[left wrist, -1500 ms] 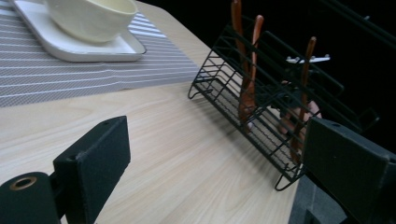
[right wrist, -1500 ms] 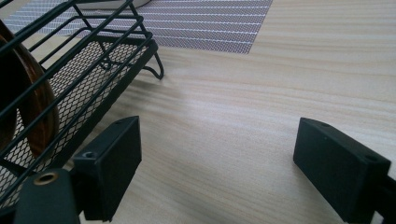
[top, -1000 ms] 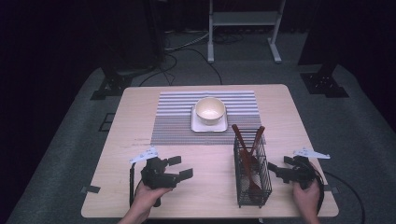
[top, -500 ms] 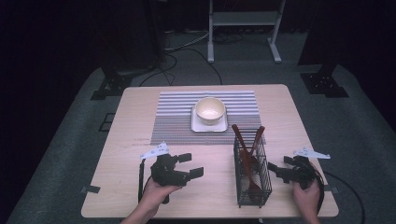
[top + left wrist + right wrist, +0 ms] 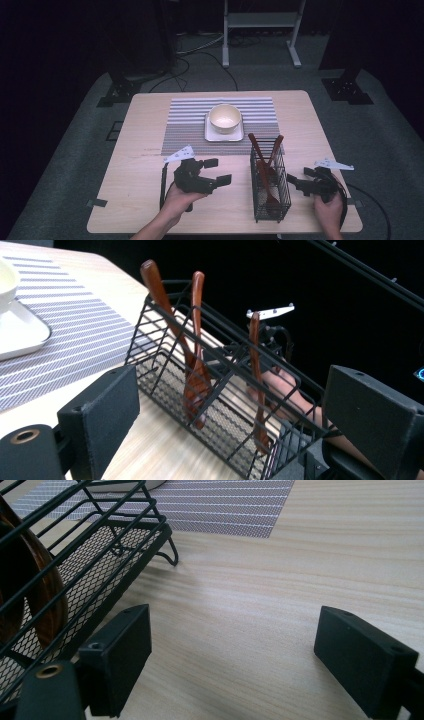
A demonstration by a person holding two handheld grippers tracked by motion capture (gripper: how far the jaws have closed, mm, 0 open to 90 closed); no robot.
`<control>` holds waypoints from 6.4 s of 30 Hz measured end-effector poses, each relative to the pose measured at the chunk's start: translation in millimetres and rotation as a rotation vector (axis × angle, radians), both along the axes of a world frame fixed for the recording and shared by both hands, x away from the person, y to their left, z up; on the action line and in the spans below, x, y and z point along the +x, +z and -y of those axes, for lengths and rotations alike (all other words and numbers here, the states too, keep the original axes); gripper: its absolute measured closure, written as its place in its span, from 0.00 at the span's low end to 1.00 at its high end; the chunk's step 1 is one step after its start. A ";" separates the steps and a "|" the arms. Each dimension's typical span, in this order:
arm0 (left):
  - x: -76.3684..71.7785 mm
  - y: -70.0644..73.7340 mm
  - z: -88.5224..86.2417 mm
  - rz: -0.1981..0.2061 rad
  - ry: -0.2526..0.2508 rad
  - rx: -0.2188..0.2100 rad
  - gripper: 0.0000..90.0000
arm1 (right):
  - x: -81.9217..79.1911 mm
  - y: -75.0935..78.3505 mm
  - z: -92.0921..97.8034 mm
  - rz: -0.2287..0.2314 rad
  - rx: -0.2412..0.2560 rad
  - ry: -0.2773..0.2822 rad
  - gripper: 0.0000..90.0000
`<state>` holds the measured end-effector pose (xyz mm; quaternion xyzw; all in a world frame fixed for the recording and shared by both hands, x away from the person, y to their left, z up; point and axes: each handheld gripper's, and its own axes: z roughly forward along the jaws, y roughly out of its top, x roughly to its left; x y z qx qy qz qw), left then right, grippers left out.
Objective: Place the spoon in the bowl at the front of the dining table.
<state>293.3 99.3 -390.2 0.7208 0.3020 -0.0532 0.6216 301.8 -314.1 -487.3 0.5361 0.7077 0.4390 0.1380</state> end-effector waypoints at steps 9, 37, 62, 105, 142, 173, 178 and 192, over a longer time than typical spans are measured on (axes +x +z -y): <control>3.1 4.6 14.0 0.003 -0.020 -0.002 0.08 | -0.5 0.2 -0.2 0.004 -0.002 0.003 0.16; 8.5 14.2 50.4 0.016 -0.116 0.026 0.10 | -0.5 0.2 -0.1 0.009 0.006 0.012 0.16; 14.0 21.5 76.1 0.037 -0.154 0.063 0.15 | -0.2 0.2 0.0 0.008 0.011 0.019 0.16; 26.4 20.0 78.6 0.007 -0.175 -0.057 0.93 | 0.2 0.2 0.1 0.008 0.019 0.025 0.16; 34.2 53.4 43.5 -0.046 -0.107 -0.204 0.94 | 0.9 -0.2 0.0 0.003 0.017 0.014 0.16; 36.8 63.5 -4.5 -0.090 -0.049 -0.310 0.94 | 1.6 -0.4 0.2 -0.004 0.013 0.004 0.16; 36.9 63.6 -14.4 -0.085 -0.032 -0.309 0.94 | 1.7 -0.4 0.1 -0.008 0.012 0.000 0.16; 44.0 56.3 -32.2 -0.095 0.010 -0.285 0.94 | 1.7 -0.5 0.0 -0.008 0.010 -0.003 0.16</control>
